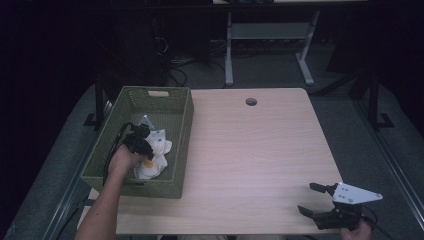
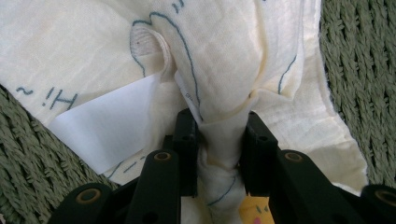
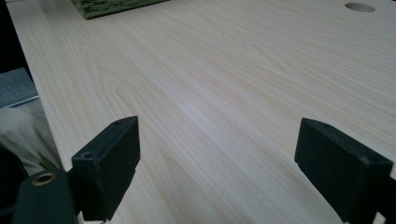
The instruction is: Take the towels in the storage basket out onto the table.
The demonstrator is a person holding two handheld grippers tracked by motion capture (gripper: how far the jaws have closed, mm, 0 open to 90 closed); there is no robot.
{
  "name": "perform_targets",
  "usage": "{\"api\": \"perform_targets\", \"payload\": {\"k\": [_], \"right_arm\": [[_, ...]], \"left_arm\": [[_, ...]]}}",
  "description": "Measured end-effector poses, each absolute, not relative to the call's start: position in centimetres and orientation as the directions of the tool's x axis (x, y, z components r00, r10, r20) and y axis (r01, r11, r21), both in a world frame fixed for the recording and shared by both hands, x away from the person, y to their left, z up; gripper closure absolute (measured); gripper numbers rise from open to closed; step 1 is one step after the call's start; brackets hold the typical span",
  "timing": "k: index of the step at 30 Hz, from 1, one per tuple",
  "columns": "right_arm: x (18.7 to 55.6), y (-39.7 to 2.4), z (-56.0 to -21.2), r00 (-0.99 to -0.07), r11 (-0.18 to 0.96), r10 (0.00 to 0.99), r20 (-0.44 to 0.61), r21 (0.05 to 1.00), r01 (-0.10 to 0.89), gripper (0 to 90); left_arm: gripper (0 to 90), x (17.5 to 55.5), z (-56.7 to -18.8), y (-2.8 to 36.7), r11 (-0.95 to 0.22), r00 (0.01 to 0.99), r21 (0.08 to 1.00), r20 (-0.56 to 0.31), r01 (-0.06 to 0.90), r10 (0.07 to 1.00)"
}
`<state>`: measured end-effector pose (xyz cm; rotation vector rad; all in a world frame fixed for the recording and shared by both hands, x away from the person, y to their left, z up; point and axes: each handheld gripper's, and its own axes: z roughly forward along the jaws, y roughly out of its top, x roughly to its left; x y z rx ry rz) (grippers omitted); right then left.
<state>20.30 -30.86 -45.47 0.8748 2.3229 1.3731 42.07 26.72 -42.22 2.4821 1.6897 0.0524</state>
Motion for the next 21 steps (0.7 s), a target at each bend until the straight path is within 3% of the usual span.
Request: {"api": "perform_targets", "payload": {"k": [21], "right_arm": [[20.3, -30.7, -45.2, -0.758, 0.360, 0.651, 0.036, 0.865, 0.350, 13.8]], "left_arm": [[73.3, 39.8, -38.1, 30.1, -0.259, 0.347, 0.365, -0.201, 0.894, 0.916]]}}
